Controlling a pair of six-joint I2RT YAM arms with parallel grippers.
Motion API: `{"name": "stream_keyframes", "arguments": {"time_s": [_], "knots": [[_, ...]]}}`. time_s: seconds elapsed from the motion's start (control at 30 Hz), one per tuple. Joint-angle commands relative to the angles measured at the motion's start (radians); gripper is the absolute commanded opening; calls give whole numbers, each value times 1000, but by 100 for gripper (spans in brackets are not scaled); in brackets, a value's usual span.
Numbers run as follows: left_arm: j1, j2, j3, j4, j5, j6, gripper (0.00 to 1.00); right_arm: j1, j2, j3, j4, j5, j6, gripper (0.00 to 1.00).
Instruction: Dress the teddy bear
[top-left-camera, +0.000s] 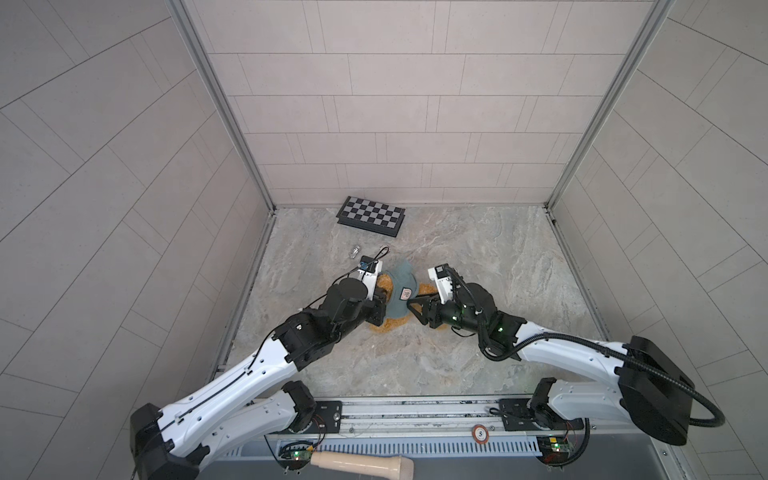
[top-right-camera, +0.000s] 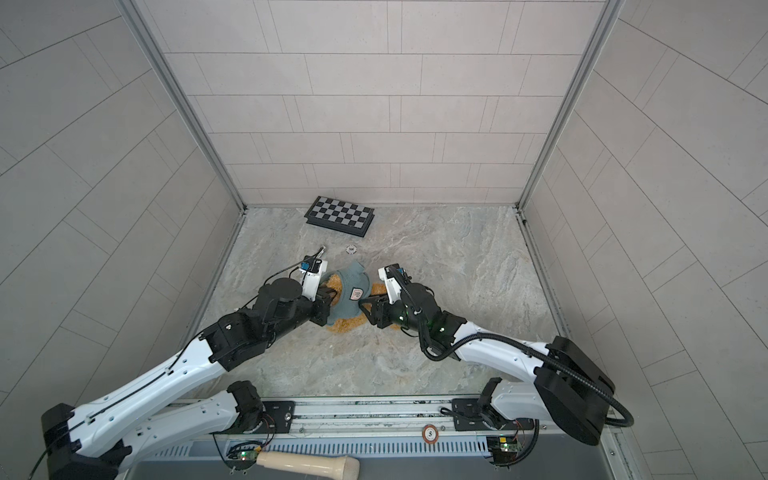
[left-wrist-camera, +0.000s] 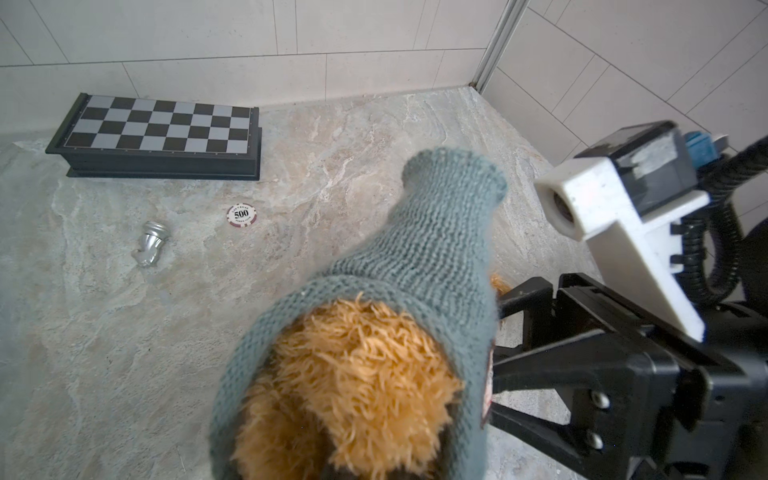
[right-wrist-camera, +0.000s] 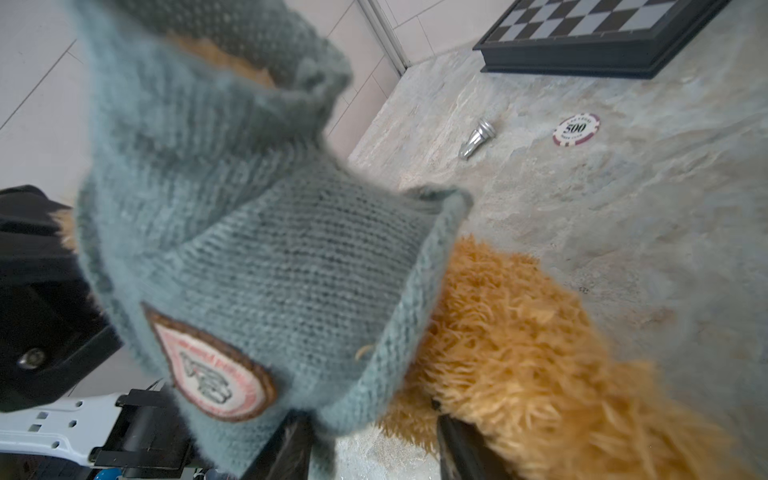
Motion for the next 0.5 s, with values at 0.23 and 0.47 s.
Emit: {"name": "stream_keyframes", "arguments": {"time_s": [0.23,0.47], "knots": [[2,-14,13,28,28,-23,0,1,9,-35,240,-5,88,45],[1,-36,33,10,27,-17,0,0,-35,-74,336,-66,80,54]]}}
